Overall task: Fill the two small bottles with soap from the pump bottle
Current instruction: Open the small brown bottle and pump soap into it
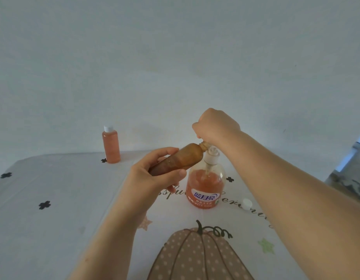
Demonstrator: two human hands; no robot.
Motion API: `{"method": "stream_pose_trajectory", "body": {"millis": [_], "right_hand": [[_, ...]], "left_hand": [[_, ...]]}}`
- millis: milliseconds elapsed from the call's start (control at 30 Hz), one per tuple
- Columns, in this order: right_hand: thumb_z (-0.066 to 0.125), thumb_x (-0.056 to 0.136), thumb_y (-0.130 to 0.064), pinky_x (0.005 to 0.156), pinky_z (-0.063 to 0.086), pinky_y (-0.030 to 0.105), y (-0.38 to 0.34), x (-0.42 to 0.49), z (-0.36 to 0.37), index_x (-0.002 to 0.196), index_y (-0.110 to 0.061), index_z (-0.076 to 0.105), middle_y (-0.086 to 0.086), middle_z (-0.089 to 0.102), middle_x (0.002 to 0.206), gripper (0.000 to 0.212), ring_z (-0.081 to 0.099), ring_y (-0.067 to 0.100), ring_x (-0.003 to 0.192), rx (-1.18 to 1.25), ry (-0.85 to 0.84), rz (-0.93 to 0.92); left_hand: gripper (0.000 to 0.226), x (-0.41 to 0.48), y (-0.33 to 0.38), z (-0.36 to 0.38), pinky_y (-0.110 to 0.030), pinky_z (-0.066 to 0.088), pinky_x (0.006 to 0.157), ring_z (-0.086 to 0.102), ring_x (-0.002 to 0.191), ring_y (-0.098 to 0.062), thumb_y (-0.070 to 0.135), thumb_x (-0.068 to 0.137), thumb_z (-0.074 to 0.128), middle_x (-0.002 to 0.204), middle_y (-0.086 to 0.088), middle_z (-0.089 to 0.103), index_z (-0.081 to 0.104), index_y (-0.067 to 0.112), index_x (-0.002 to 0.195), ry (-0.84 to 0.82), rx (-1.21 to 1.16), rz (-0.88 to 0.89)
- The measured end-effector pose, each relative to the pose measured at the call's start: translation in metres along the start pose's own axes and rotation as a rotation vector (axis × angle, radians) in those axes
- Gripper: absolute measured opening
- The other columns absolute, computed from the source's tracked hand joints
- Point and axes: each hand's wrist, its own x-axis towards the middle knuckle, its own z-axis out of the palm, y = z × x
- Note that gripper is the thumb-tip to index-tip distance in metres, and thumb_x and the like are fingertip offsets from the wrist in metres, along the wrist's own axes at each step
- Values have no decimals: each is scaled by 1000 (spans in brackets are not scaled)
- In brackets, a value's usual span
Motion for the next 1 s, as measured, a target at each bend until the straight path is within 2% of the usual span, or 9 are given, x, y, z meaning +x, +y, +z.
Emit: {"method": "stream_pose_trajectory", "body": {"millis": [167,333,567,833,1000], "right_hand": [[52,85,-10,53,33,24,-2,-1,-1,77,-13,62,1,58,68,13,50,20,56,-16,3,6],[52,84,-10,53,34,24,-1,-1,2,75,-12,62,2,59,66,13,50,20,54,-7,9,2],[53,85,-11,52,33,24,3,2,14,90,-12,71,2,65,76,19,53,20,60,2,-36,31],[52,86,-14,53,35,25,6,6,18,91,-12,72,4,74,89,21,56,22,65,38,-31,33],[52,86,-12,53,35,25,3,2,10,86,-11,69,4,67,77,17,54,21,60,32,-14,21]], "left_hand": [[41,0,2,1,-38,57,67,64,67,-27,-2,73,80,82,-4,73,73,25,104,8,-31,-9],[41,-1,2,1,-40,60,71,67,69,-24,-2,73,79,84,-4,74,73,25,104,-4,-24,-16],[43,4,-4,-4,-41,60,74,67,68,-20,-2,72,80,87,-4,74,72,22,106,-24,20,-35],[43,5,-5,-4,-40,61,73,68,68,-20,-3,71,80,87,-3,74,72,21,106,-25,15,-37],[44,3,-2,-3,-39,60,73,69,73,-22,-2,72,80,89,-2,74,72,24,107,-27,-5,-24]]}}
